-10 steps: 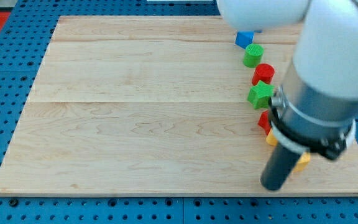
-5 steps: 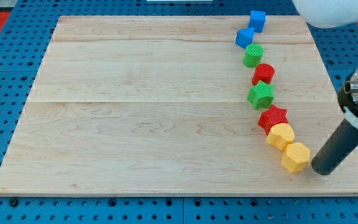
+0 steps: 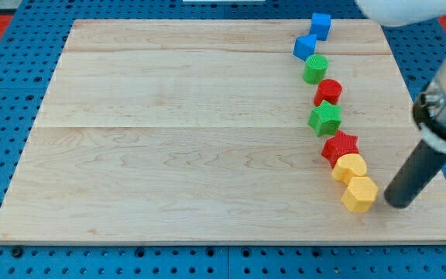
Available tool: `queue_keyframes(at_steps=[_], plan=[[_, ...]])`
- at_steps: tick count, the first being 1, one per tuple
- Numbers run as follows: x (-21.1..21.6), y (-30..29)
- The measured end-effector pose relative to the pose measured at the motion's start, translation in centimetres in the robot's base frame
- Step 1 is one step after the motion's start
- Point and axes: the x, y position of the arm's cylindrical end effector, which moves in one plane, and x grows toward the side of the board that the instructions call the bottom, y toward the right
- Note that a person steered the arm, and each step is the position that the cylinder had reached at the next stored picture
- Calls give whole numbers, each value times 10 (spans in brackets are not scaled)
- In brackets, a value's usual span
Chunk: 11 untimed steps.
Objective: Push both the yellow blocks close together
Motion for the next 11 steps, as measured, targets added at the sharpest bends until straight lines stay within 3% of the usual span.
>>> queue_keyframes(at_steps=[2,9,11], plan=[[-43,-1],[-32,-45],[-32,-1]])
